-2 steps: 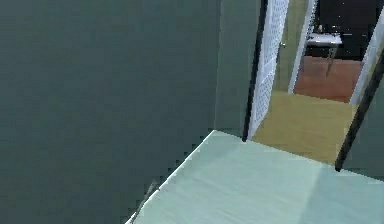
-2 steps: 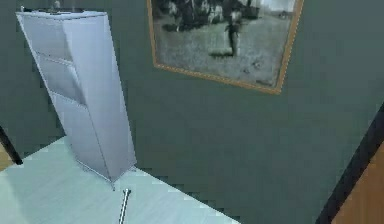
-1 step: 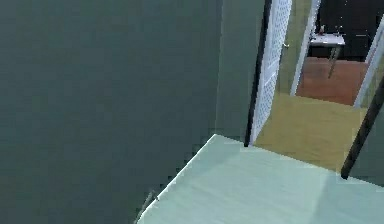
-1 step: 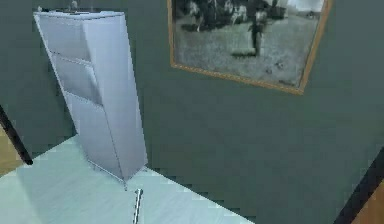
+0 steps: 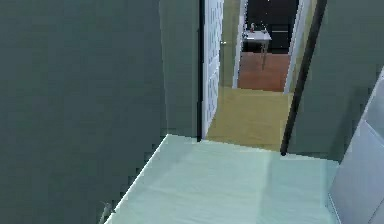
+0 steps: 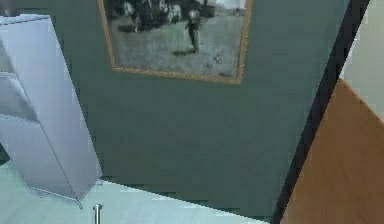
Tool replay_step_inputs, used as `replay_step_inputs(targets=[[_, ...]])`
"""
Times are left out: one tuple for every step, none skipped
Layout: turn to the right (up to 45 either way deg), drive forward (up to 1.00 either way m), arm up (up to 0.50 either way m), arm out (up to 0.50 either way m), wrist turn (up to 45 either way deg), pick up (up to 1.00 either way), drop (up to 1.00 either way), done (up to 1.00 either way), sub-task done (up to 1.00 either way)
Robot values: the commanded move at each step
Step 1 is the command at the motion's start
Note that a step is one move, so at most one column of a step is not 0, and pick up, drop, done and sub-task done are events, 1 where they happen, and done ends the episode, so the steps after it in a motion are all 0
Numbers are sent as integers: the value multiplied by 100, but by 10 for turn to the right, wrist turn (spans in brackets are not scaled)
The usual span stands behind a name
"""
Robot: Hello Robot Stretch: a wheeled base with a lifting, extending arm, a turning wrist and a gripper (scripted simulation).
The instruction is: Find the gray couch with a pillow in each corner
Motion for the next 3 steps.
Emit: replay_step_inputs(targets=[[0, 65, 0, 0, 0, 0, 0, 0, 0], [240, 0, 0, 0, 0, 0, 0, 0, 0], [0, 100, 0, 0, 0, 0, 0, 0, 0]])
